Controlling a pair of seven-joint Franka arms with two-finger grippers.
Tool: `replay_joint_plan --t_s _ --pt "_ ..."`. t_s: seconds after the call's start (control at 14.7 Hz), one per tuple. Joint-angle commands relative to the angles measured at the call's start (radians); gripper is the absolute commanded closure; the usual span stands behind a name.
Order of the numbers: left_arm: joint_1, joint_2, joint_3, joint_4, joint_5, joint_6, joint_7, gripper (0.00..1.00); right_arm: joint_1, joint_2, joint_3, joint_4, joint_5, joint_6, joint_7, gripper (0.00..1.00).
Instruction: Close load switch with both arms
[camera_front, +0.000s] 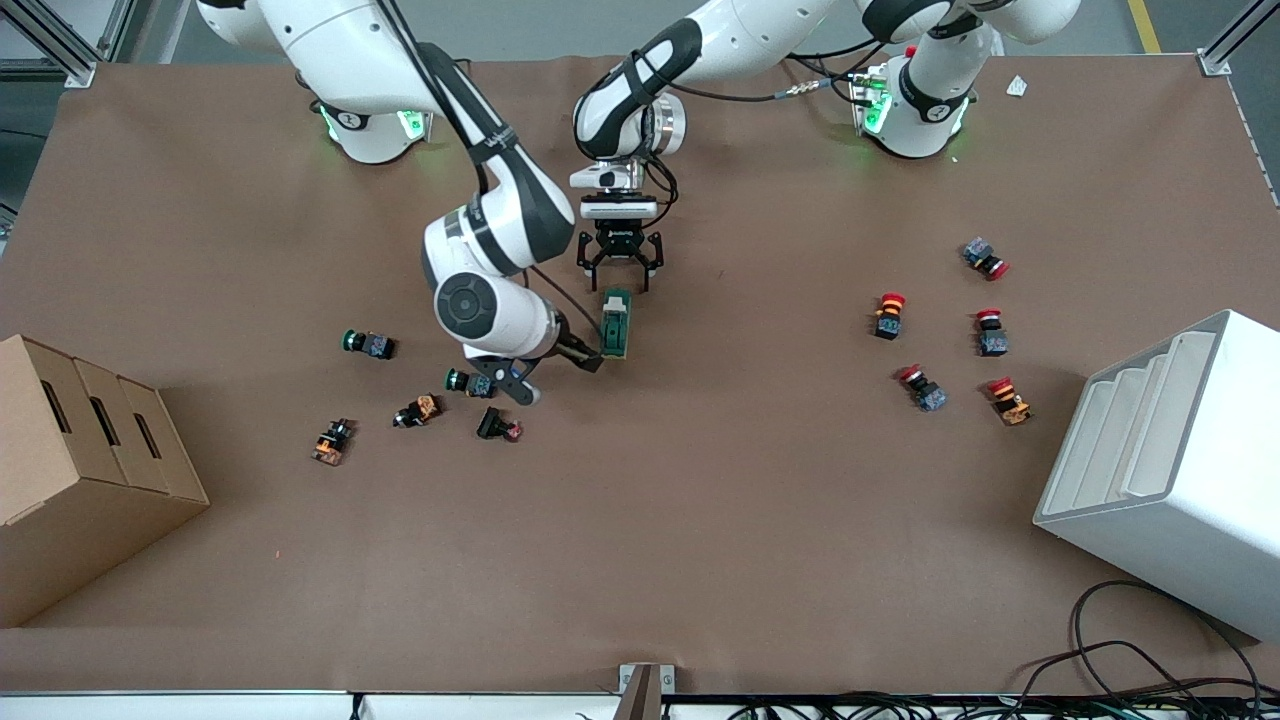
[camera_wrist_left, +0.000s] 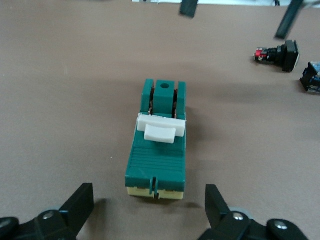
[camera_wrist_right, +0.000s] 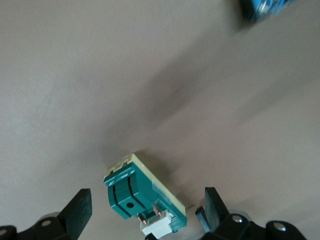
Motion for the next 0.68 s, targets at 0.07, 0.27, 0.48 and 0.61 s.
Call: replay_joint_plan --t_s 0.07,0.27,0.48,0.61 --pt "-0.017 0.033 0.003 0.005 0.071 -0.081 -0.033 0.01 0.069 -0.017 -0.01 -0.075 0.038 0.093 0.056 0.0" --pt "-0.02 0.035 0.004 0.005 0.073 -0.083 -0.033 0.01 0.135 -0.011 -0.01 -0.095 0.057 0.163 0.129 0.0" --pt "-0.02 0.035 0.004 0.003 0.073 -0.083 -0.032 0.01 0.174 0.003 -0.011 -0.098 0.057 0.176 0.173 0.0" --pt "-0.02 0.038 0.004 0.003 0.073 -0.084 -0.032 0.01 0.189 0.007 -0.011 -0.118 0.057 0.2 0.173 0.0"
